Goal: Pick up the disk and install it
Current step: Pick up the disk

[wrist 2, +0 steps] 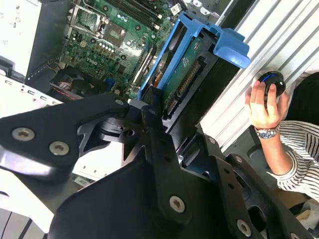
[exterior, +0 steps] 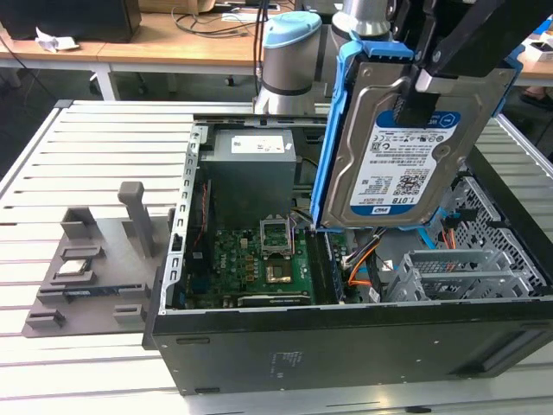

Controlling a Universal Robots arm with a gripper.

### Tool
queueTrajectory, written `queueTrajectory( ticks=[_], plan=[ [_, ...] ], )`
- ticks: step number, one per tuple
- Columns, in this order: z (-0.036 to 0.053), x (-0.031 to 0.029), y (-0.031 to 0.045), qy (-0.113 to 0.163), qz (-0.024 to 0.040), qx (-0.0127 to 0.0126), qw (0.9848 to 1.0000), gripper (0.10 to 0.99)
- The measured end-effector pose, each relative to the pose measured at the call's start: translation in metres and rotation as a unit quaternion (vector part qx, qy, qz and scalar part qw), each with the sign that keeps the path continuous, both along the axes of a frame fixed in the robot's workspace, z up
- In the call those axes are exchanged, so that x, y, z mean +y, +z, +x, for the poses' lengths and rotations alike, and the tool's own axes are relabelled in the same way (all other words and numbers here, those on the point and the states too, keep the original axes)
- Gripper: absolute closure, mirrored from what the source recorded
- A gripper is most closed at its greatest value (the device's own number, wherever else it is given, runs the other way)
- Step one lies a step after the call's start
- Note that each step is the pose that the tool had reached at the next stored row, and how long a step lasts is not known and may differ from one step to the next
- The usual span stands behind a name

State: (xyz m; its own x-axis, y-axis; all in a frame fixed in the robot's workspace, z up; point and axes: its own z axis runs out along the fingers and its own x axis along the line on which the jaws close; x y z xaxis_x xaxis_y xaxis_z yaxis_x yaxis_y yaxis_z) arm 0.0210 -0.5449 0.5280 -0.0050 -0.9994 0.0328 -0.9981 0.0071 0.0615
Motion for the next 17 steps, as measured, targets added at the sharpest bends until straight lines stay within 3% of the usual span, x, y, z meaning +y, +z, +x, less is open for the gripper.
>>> queueTrajectory(
  ticks=[17],
  plan=[
    [0.0414,0.0,-0.0002,0.0,0.0,0.0002,1.0,0.725]
  ],
)
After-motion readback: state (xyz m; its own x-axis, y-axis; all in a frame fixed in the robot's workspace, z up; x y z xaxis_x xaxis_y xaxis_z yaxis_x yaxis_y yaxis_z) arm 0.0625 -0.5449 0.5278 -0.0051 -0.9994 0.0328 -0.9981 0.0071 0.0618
